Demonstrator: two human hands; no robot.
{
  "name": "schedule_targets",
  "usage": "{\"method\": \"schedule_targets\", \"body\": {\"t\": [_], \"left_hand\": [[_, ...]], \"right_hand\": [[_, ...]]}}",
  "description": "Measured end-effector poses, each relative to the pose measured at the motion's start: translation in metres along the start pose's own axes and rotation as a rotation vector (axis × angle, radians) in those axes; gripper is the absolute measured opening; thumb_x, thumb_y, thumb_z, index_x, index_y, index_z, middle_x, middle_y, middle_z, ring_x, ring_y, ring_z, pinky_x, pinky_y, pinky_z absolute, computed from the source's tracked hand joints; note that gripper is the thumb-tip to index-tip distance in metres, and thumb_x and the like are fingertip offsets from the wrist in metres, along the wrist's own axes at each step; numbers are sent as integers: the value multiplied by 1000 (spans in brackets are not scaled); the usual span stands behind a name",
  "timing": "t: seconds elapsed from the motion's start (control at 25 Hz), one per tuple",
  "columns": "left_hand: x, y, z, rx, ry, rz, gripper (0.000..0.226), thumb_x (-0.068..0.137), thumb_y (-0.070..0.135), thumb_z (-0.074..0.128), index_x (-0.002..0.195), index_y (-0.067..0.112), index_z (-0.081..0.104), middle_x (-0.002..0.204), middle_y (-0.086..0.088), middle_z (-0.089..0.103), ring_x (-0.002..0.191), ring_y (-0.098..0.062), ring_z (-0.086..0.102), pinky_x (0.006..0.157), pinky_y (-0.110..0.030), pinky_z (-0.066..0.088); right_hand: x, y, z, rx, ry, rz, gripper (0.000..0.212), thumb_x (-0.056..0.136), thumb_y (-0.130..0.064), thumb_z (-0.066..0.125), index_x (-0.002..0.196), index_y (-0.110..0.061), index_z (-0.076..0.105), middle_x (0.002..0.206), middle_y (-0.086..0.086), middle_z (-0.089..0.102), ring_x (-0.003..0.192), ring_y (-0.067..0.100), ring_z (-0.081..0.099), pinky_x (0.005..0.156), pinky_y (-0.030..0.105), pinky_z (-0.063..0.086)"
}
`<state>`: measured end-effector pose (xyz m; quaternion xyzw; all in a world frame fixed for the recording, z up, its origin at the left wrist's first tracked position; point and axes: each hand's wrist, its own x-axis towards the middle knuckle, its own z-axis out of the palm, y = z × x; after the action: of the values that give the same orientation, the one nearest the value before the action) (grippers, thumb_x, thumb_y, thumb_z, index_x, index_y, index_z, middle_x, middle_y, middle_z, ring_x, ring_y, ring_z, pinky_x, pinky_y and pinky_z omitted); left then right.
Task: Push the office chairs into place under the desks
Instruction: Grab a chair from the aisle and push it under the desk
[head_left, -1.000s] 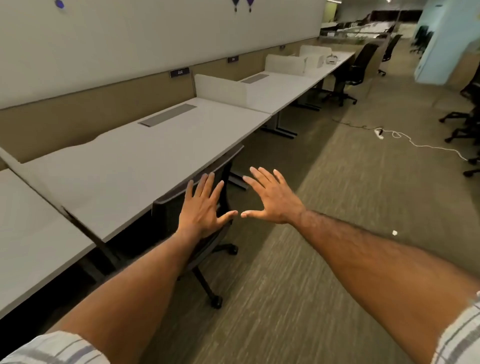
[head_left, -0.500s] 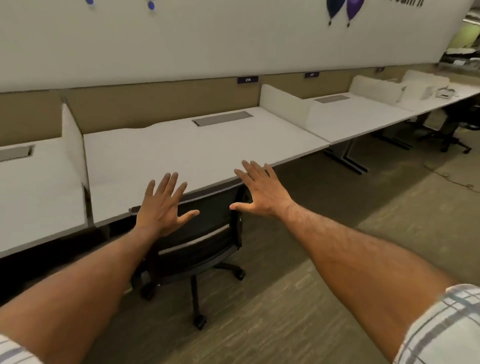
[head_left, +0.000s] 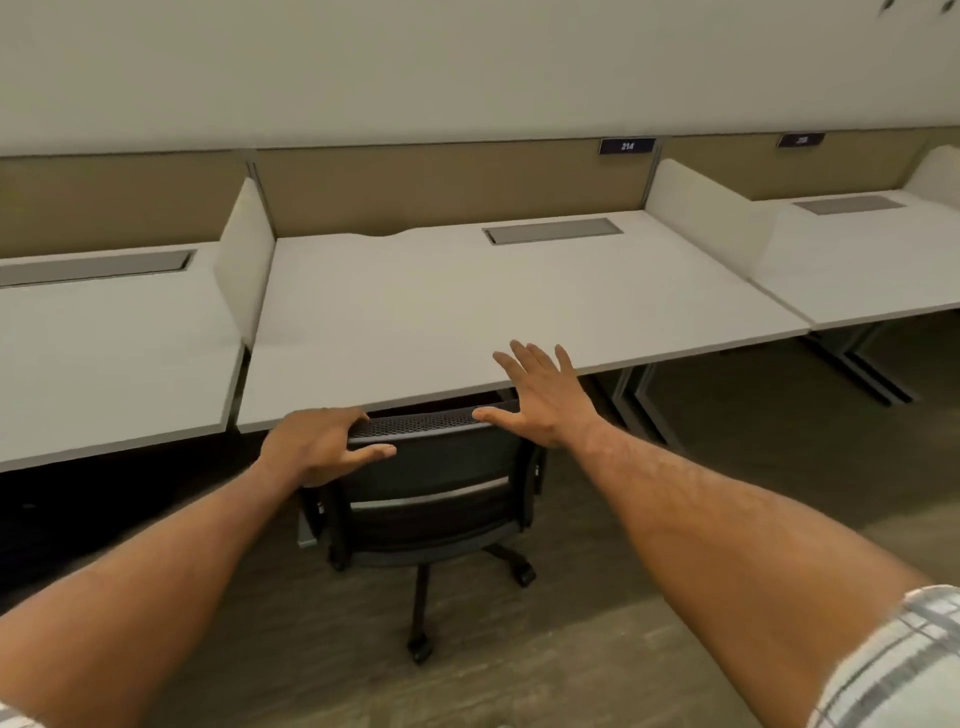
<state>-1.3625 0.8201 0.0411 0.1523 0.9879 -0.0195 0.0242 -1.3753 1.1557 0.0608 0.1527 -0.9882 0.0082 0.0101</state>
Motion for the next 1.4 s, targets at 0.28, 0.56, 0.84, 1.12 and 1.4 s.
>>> {"method": "schedule_targets", "body": {"t": [0.28,0.56,0.84,1.12,1.4], "left_hand": [[36,6,-7,-71,-126,60,110,60,107,9,126,36,61,109,11,71,88,-9,60,70,-31,42],[37,56,-9,-101,-145,2,118,57,109,10,131,31,61,110,9,72,90,-10,63,77,-33,52],[35,116,-6,-64,-118,-90,112,56,110,11,125,38,62,98,16,69,80,-2,60,65,-28,43],[57,172,-6,-80,-69,-99,112,58,109,15,128,36,63,98,13,69,80,-5,60,62,-28,40],[117,187,-6,-158,-50,-13,114,59,108,13,124,31,66,102,9,73,86,-11,63,73,-33,50]], "right_hand": [[35,39,33,161,-36,-88,93,59,-111,25,75,-25,58,67,-9,60,62,11,56,58,35,41],[33,83,36,231,-72,-149,96,57,-111,32,68,-18,54,63,-3,56,57,13,50,57,33,38],[6,130,37,267,-24,-189,76,88,-87,39,69,-16,59,67,-1,60,62,14,56,63,35,43],[1,192,37,206,25,-208,72,94,-78,40,75,-13,65,67,1,64,64,17,61,65,37,51],[24,241,37,194,64,-155,60,96,-71,44,72,-19,62,64,-3,60,61,14,57,58,34,50]]}}
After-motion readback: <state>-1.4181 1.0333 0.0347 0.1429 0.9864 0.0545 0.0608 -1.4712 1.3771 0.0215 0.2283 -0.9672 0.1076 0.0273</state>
